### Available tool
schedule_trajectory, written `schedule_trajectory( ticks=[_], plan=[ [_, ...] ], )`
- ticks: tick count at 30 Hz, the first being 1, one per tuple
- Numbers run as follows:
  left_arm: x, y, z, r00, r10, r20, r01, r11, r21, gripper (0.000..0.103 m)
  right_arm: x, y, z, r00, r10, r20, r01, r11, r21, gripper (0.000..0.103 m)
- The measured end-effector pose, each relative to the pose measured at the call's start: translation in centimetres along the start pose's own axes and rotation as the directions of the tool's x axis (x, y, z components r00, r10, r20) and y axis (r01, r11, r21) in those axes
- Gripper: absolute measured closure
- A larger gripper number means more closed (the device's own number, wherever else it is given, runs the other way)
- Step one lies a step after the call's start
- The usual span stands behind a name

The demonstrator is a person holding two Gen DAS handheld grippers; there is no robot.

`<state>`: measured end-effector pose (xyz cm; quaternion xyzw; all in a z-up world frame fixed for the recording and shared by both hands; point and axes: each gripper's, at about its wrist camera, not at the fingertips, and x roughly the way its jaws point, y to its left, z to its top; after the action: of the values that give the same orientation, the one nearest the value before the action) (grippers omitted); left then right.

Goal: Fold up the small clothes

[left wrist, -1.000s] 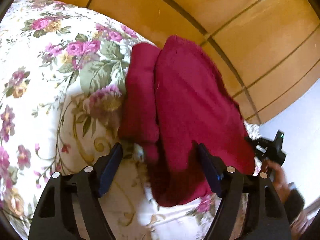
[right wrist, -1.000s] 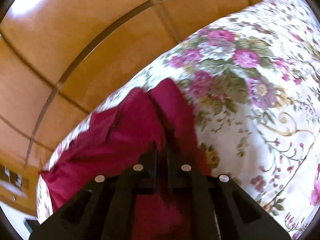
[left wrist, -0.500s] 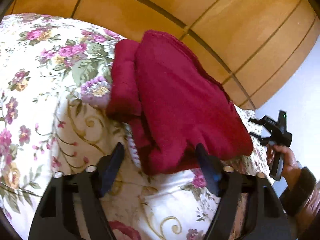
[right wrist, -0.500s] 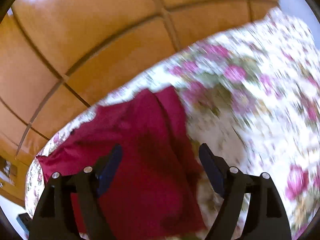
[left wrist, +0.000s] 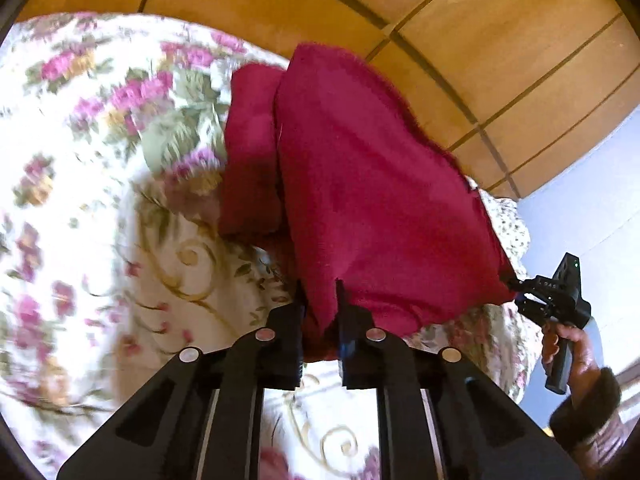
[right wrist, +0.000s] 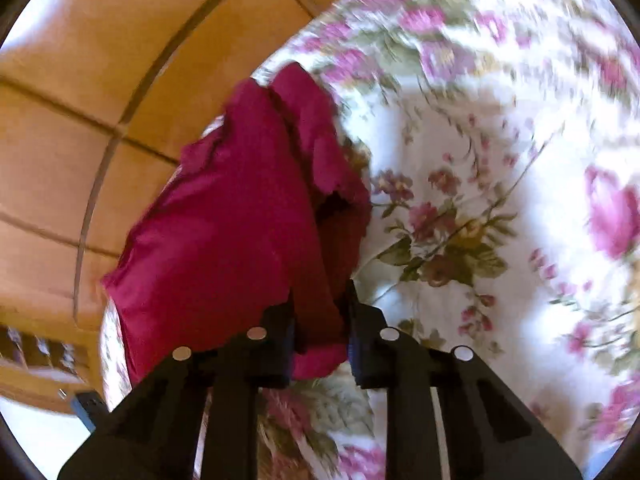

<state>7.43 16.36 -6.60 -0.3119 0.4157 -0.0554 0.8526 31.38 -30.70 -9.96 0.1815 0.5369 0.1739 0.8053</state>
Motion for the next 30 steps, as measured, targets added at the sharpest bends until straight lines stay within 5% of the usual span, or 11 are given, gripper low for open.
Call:
schedule_trajectory(
  ticks=[4,10,13,18,25,27,30],
  plan=[
    [-2.7,-0.3,0.2,1.000,-0.001,0.010,0.000,0.999,0.039,0.092,-2.2,0.5,-2.3,0.999,0.043,-0.033,-0.044,0.999,-0.016,0.089],
    [-2.5,0.6,-2.7,0.996,0.058,-0.072,-0.050,0.993,0.107,0.092,-1.9,-0.6,-6.6,0.981,-0.064,-0.183,0.046,0.994,-0.099,0.089],
    [-2.7,1.8,-3.4,0.998,0.039,-0.046,-0.037,0.998,0.042,0.083,-2.6,-0.5,-6.2,0.977,-0.185,-0.105,0.168,0.974,-0.152,0.050],
    [-6.1,1.9,-1.7,0.984,0.118,0.135,-0.113,0.992,-0.048,0.076,-6.3,3.0,-3.4,0.981,-0.115,0.155,0.146,0.969,-0.201,0.054],
    [-4.0,-4.6,1.5,0.976,0.125,0.177,-0.146,0.983,0.110,0.070,-0.9,7.7,-2.6,0.991,-0.085,0.100,0.113,0.939,-0.326,0.067],
    [-1.2,-7.3,2.4,0.983,0.135,0.127,-0.160,0.965,0.208,0.055,0.9,8.3,-2.2,0.992,-0.093,0.088,0.117,0.935,-0.336,0.068],
    [2.6,-10.3,3.3,0.977,0.187,0.100,-0.209,0.921,0.329,0.053,3.1,8.6,-1.3,0.991,-0.099,0.092,0.124,0.931,-0.343,0.071]
  ],
)
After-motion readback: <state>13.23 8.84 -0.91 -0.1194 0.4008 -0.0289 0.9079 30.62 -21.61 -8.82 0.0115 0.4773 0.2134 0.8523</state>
